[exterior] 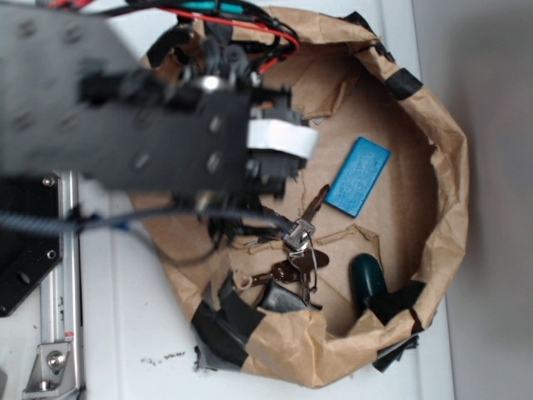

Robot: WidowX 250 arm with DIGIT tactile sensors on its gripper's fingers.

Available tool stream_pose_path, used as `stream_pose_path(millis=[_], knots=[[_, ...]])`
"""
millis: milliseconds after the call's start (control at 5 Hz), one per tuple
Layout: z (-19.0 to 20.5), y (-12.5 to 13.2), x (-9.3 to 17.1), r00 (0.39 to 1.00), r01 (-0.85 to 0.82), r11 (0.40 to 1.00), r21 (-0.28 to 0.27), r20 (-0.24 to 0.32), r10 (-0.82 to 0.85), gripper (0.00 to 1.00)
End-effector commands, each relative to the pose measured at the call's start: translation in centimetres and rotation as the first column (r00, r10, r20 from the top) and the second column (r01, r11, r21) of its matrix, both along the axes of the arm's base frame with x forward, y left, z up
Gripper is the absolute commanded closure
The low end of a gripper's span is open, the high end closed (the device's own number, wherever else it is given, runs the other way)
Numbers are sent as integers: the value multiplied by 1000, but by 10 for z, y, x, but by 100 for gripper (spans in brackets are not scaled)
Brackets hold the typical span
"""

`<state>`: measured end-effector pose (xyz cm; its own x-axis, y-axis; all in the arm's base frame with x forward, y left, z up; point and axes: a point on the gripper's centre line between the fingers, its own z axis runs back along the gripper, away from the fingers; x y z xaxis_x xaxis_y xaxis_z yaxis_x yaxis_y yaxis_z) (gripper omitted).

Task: Grab the blue sponge.

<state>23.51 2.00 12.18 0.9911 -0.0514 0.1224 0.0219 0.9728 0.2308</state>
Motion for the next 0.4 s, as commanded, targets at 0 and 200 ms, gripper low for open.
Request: stream_pose_path(millis=[0,200], knots=[[49,-10,4,961,-252,968,-7,113,251,100],[58,-9,0,959,-250,967,-41,129,253,100]])
